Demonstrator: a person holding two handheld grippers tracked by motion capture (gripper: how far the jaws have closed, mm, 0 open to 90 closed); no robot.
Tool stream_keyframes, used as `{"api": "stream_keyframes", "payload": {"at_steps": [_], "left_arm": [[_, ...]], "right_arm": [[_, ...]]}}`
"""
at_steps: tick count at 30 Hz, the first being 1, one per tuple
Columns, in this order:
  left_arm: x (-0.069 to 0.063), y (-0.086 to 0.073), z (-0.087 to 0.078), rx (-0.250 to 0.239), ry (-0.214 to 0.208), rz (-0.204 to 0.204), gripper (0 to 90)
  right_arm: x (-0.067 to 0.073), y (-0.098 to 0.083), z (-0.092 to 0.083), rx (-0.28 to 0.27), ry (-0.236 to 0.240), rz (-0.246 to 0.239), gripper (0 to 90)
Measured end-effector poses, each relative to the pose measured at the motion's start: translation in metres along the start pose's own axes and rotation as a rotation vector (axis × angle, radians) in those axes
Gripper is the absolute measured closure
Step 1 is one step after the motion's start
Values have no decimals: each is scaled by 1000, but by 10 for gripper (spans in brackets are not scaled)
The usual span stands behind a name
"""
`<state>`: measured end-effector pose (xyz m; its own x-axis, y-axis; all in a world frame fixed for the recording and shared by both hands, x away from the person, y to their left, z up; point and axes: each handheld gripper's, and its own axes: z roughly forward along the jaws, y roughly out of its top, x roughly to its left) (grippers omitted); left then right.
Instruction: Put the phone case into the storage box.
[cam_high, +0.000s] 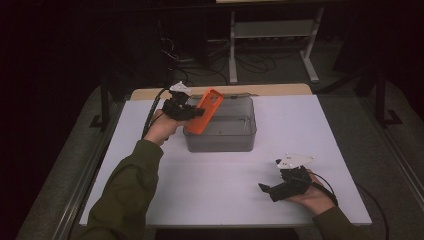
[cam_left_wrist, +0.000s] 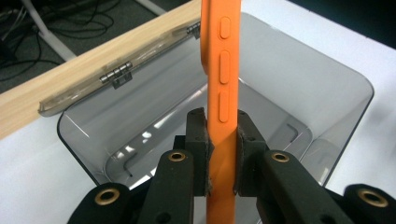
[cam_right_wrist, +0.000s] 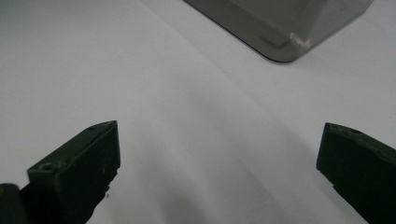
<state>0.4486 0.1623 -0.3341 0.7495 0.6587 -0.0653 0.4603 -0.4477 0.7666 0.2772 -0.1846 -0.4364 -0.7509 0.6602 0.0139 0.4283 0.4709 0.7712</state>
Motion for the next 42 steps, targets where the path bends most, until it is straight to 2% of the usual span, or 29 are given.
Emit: {"api": "stream_keyframes", "payload": {"at_steps": [6, 10, 17, 19, 24, 42], "left_arm": [[-2, 3, 8, 50, 16, 3, 788], [-2, 5, 12, 74, 20, -8, 788], [0, 8, 17, 144, 47, -29, 788], [0, 8, 18, 148, 43, -39, 788], [0, 12, 22, 203, 62, -42, 788], [0, 27, 38, 367, 116, -98, 788]], "right_arm": [[1, 0, -2, -11, 6, 8, 0], [0, 0, -3, -19, 8, 8, 0], [0, -1, -4, -23, 11, 12, 0], [-1, -1, -4, -25, 11, 9, 0], [-3, -2, -5, -40, 8, 26, 0], [-1, -1, -5, -46, 16, 4, 0]]}}
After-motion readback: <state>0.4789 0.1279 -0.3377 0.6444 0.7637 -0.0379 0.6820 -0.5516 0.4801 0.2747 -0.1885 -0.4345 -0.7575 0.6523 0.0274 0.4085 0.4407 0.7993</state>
